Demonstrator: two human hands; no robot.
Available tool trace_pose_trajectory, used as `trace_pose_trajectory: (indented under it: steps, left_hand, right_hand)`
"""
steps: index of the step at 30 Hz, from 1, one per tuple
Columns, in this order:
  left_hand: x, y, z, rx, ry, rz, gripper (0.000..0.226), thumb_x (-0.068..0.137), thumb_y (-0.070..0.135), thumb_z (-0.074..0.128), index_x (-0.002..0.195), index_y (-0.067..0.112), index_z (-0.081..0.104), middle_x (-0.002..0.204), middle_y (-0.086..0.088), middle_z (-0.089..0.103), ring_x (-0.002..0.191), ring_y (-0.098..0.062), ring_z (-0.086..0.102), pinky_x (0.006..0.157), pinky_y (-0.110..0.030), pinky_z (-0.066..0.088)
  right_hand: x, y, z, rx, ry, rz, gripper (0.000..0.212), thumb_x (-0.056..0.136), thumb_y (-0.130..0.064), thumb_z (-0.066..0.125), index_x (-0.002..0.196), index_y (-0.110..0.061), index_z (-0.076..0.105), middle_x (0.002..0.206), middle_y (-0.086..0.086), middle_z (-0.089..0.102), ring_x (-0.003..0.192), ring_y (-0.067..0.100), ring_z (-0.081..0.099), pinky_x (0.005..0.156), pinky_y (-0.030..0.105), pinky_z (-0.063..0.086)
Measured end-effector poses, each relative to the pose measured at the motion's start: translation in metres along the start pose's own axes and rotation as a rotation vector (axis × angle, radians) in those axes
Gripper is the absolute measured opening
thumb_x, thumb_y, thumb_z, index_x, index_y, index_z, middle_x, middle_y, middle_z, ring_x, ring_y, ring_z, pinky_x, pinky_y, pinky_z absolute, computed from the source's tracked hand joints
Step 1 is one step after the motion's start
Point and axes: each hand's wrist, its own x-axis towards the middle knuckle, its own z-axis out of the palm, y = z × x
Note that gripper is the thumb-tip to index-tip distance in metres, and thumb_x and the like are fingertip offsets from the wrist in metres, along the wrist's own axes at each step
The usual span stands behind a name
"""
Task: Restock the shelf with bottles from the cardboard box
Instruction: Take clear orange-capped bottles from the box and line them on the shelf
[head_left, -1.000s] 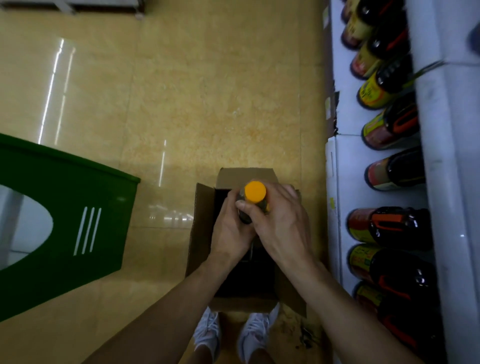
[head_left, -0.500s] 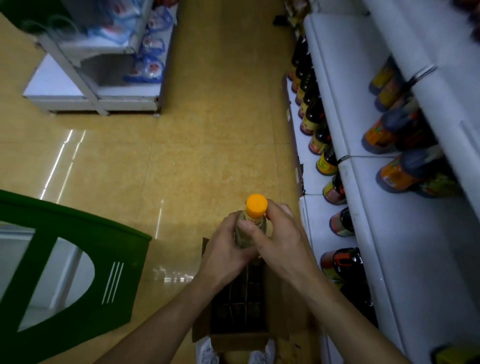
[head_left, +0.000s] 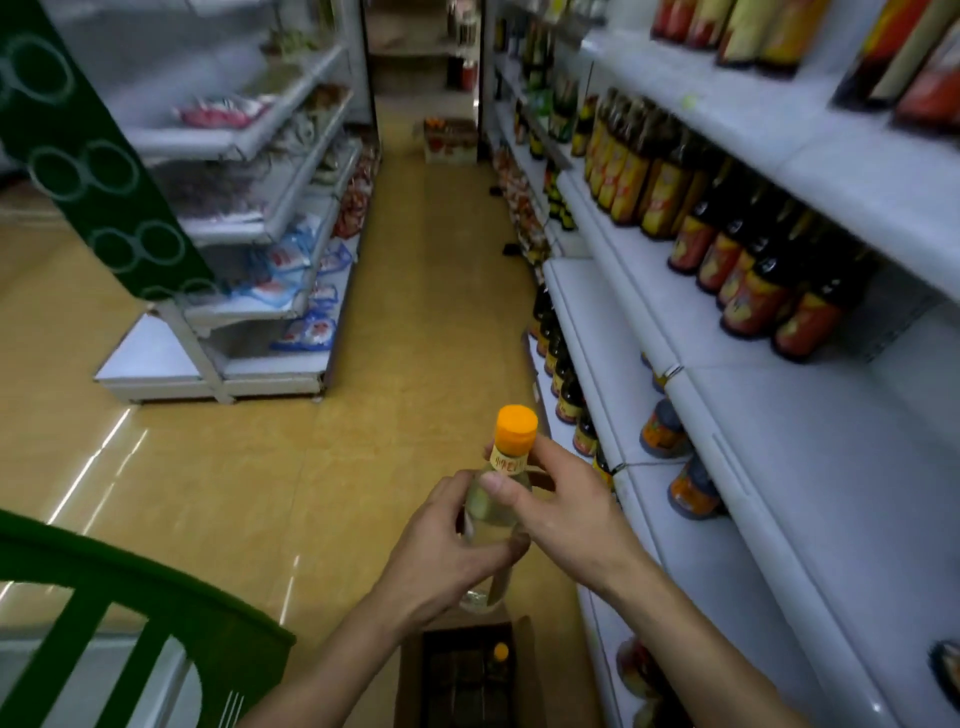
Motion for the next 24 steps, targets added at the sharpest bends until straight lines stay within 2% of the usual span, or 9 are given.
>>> trace_pose_trajectory:
  steps: [4, 6, 9, 11, 13, 15, 16, 19, 24]
  left_hand:
    - [0.002, 0.048, -0.020, -0.020, -0.043, 0.055, 0.043, 0.078, 0.049, 0.081, 0.112, 0.056, 0.056, 0.117, 0.016, 0.066, 0.106, 0.001, 0.063, 0.095, -0.041, 0.057]
    - [0.002, 0.070, -0.028, -0.039, -0.053, 0.084, 0.046, 0.080, 0.049, 0.082, 0.117, 0.056, 0.056, 0.119, 0.018, 0.066, 0.108, 0.000, 0.064, 0.096, -0.042, 0.057]
    - [0.002, 0.100, -0.038, -0.079, -0.082, 0.135, 0.050, 0.082, 0.049, 0.082, 0.125, 0.050, 0.057, 0.120, 0.016, 0.070, 0.111, -0.004, 0.067, 0.097, -0.043, 0.057]
    - [0.000, 0.121, -0.044, -0.102, -0.101, 0.171, 0.047, 0.086, 0.039, 0.082, 0.126, 0.041, 0.059, 0.118, 0.014, 0.073, 0.109, -0.005, 0.069, 0.096, -0.038, 0.057]
    - [-0.003, 0.139, -0.049, -0.116, -0.114, 0.195, 0.041, 0.088, 0.031, 0.081, 0.124, 0.037, 0.060, 0.114, 0.014, 0.074, 0.106, -0.005, 0.070, 0.094, -0.033, 0.057]
    - [-0.006, 0.157, -0.053, -0.122, -0.124, 0.219, 0.039, 0.088, 0.031, 0.080, 0.122, 0.036, 0.061, 0.113, 0.013, 0.075, 0.105, -0.006, 0.071, 0.095, -0.034, 0.058]
    - [-0.008, 0.167, -0.055, -0.123, -0.129, 0.232, 0.039, 0.088, 0.032, 0.081, 0.122, 0.035, 0.061, 0.112, 0.012, 0.075, 0.104, -0.006, 0.071, 0.095, -0.036, 0.058]
    - [-0.014, 0.195, -0.058, -0.142, -0.159, 0.288, 0.036, 0.090, 0.031, 0.079, 0.121, 0.034, 0.063, 0.111, 0.010, 0.076, 0.102, -0.007, 0.071, 0.093, -0.035, 0.058]
    - [-0.025, 0.242, -0.055, -0.193, -0.219, 0.381, 0.030, 0.091, 0.030, 0.077, 0.120, 0.027, 0.067, 0.110, 0.006, 0.076, 0.100, -0.009, 0.072, 0.085, -0.026, 0.058]
  right_hand:
    - [-0.001, -0.045, -0.025, -0.010, 0.033, -0.057, 0.021, 0.093, -0.048, 0.065, 0.110, -0.036, 0.063, 0.107, -0.019, 0.069, 0.104, -0.001, 0.063, 0.092, 0.034, 0.054]
    - [-0.002, -0.065, -0.035, -0.035, 0.073, -0.094, 0.021, 0.094, -0.048, 0.064, 0.112, -0.036, 0.062, 0.108, -0.018, 0.069, 0.104, -0.002, 0.062, 0.091, 0.030, 0.053]
    - [-0.005, -0.092, -0.049, -0.054, 0.125, -0.128, 0.026, 0.093, -0.053, 0.062, 0.111, -0.035, 0.062, 0.105, -0.015, 0.071, 0.101, 0.001, 0.065, 0.089, 0.036, 0.056]
    - [-0.009, -0.112, -0.060, -0.062, 0.163, -0.149, 0.023, 0.093, -0.050, 0.064, 0.108, -0.032, 0.063, 0.101, -0.010, 0.071, 0.096, 0.004, 0.066, 0.086, 0.038, 0.056]
    - [-0.012, -0.127, -0.069, -0.087, 0.200, -0.174, 0.022, 0.093, -0.049, 0.064, 0.107, -0.032, 0.063, 0.099, -0.010, 0.071, 0.089, 0.003, 0.066, 0.078, 0.037, 0.057]
    - [-0.017, -0.145, -0.078, -0.092, 0.229, -0.184, 0.021, 0.093, -0.050, 0.064, 0.106, -0.034, 0.063, 0.099, -0.009, 0.071, 0.075, 0.001, 0.065, 0.065, 0.033, 0.054]
    - [-0.021, -0.153, -0.084, -0.099, 0.247, -0.188, 0.021, 0.092, -0.051, 0.064, 0.105, -0.034, 0.063, 0.099, -0.008, 0.071, 0.075, 0.001, 0.065, 0.065, 0.033, 0.055]
    - [-0.031, -0.177, -0.100, -0.139, 0.312, -0.207, 0.024, 0.092, -0.054, 0.063, 0.104, -0.034, 0.064, 0.099, -0.013, 0.072, 0.093, 0.000, 0.066, 0.082, 0.034, 0.057]
    - [-0.055, -0.215, -0.130, -0.163, 0.429, -0.245, 0.014, 0.093, -0.048, 0.065, 0.102, -0.038, 0.064, 0.094, -0.020, 0.069, 0.091, -0.009, 0.062, 0.071, 0.010, 0.045]
